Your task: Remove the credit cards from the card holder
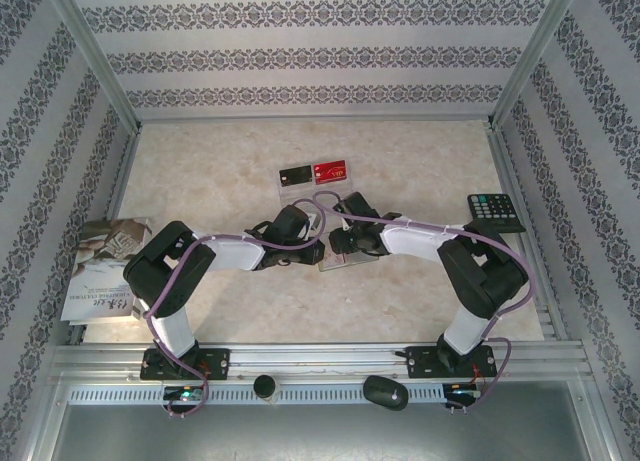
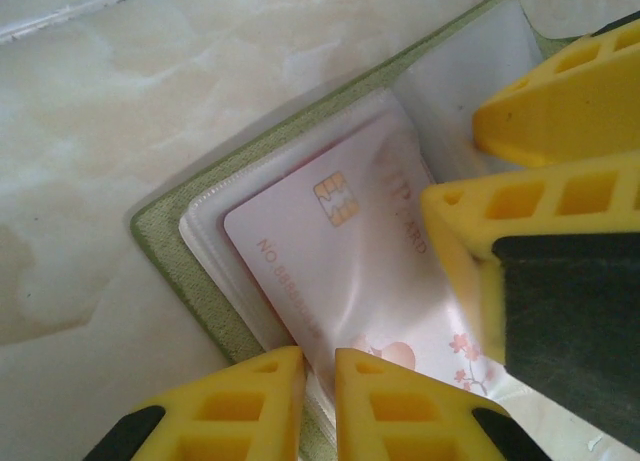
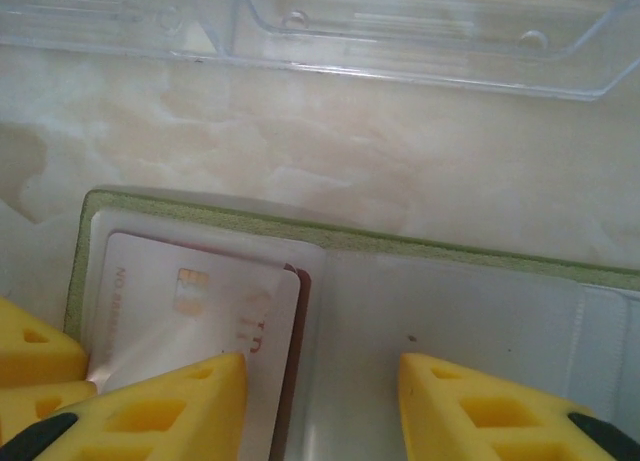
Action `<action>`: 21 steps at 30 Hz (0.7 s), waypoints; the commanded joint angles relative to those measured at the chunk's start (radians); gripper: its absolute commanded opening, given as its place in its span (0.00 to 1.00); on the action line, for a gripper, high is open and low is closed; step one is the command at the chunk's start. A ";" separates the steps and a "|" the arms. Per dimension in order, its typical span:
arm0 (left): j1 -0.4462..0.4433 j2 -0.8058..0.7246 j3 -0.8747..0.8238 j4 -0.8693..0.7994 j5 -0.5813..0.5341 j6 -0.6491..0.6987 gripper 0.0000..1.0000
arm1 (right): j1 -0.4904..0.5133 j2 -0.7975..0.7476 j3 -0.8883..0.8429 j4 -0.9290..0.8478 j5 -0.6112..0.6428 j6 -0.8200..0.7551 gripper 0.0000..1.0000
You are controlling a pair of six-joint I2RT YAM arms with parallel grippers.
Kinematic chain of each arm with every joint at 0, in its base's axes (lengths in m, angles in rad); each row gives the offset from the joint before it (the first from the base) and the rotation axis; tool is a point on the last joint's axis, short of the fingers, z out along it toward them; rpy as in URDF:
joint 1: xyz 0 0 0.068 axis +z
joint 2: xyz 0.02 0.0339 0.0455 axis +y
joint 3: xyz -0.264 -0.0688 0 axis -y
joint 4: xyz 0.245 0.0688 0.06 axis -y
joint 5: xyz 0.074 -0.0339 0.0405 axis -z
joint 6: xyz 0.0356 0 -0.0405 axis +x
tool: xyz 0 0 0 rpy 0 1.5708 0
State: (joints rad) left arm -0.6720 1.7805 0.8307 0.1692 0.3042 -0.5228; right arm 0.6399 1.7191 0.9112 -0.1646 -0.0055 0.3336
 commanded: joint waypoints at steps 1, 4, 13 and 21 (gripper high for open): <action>0.012 0.046 -0.035 -0.092 0.007 0.024 0.16 | 0.016 0.037 0.014 -0.027 0.002 0.002 0.45; 0.012 0.043 -0.033 -0.096 0.008 0.024 0.16 | 0.015 0.058 0.012 -0.051 0.029 -0.001 0.45; 0.022 0.052 -0.045 -0.102 0.006 0.026 0.15 | -0.012 0.032 -0.061 -0.072 0.180 -0.014 0.46; 0.025 0.051 -0.051 -0.101 0.008 0.021 0.15 | -0.021 -0.027 -0.066 -0.079 0.225 0.000 0.46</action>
State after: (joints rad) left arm -0.6594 1.7817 0.8249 0.1741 0.3264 -0.5228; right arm 0.6434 1.7061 0.8780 -0.1535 0.1249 0.3332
